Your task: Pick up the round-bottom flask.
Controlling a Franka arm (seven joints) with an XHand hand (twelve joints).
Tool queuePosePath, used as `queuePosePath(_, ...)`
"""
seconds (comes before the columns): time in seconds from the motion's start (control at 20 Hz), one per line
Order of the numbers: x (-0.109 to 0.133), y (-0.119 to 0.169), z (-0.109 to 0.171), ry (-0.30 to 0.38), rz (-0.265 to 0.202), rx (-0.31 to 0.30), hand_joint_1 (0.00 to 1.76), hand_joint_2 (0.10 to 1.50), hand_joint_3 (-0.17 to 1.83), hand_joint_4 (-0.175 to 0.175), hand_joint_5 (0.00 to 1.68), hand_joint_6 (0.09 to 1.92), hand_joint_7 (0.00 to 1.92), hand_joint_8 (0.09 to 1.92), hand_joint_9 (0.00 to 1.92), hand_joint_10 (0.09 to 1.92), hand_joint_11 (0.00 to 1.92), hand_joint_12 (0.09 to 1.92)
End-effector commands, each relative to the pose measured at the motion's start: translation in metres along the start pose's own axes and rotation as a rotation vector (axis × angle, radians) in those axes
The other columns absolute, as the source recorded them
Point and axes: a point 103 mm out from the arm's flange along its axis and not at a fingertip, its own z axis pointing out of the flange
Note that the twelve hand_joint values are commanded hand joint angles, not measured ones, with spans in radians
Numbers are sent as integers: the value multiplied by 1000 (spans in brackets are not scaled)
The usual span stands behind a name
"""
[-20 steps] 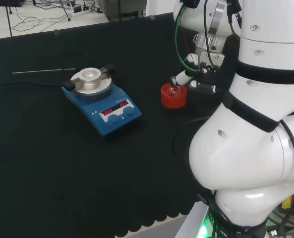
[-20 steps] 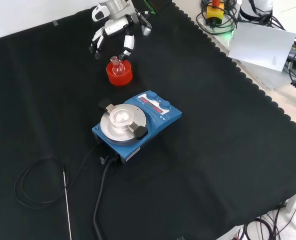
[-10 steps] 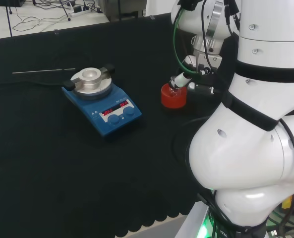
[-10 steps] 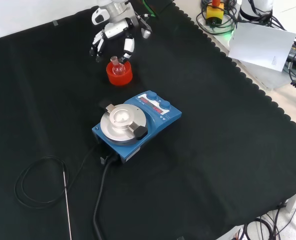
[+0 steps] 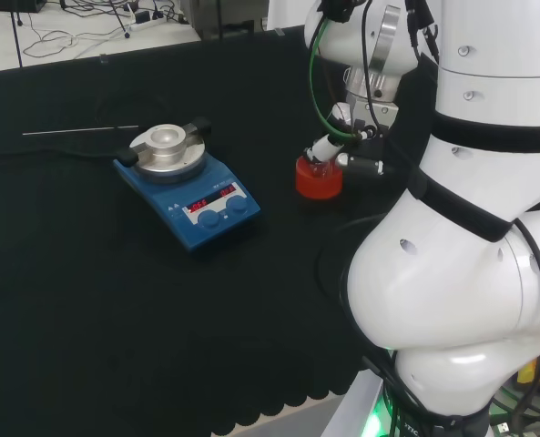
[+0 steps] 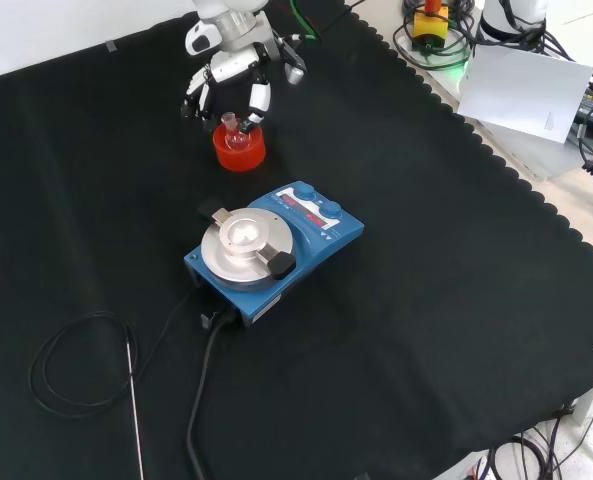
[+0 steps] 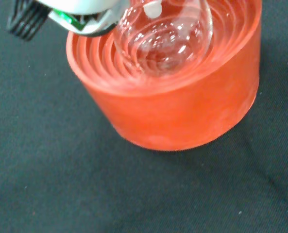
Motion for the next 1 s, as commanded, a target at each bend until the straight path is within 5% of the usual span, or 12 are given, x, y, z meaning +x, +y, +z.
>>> queuePosePath(0.05, 9, 0, 1, -4, 1, -19, 916, 602, 651, -31, 827, 544, 237, 637, 452, 665, 261, 1360)
queuePosePath(0.4, -10, 1, -9, -3, -3, -42, 926, 608, 653, -38, 851, 596, 249, 642, 462, 665, 266, 1360)
queuePosePath(0.5, -8, 0, -10, -16, 1, -60, 953, 616, 653, -65, 985, 600, 268, 649, 486, 660, 283, 1358)
queuePosePath(0.6, -8, 0, -12, -25, 5, -76, 1044, 748, 481, 89, 1135, 658, 292, 660, 517, 654, 312, 1350)
queuePosePath(0.7, -6, -1, -12, -29, 8, -94, 1086, 794, 410, 154, 1208, 648, 317, 665, 546, 647, 346, 1339)
queuePosePath(1.0, -1, -3, -20, -34, 18, -130, 1147, 649, 670, 79, 1286, 656, 420, 650, 667, 582, 467, 1294)
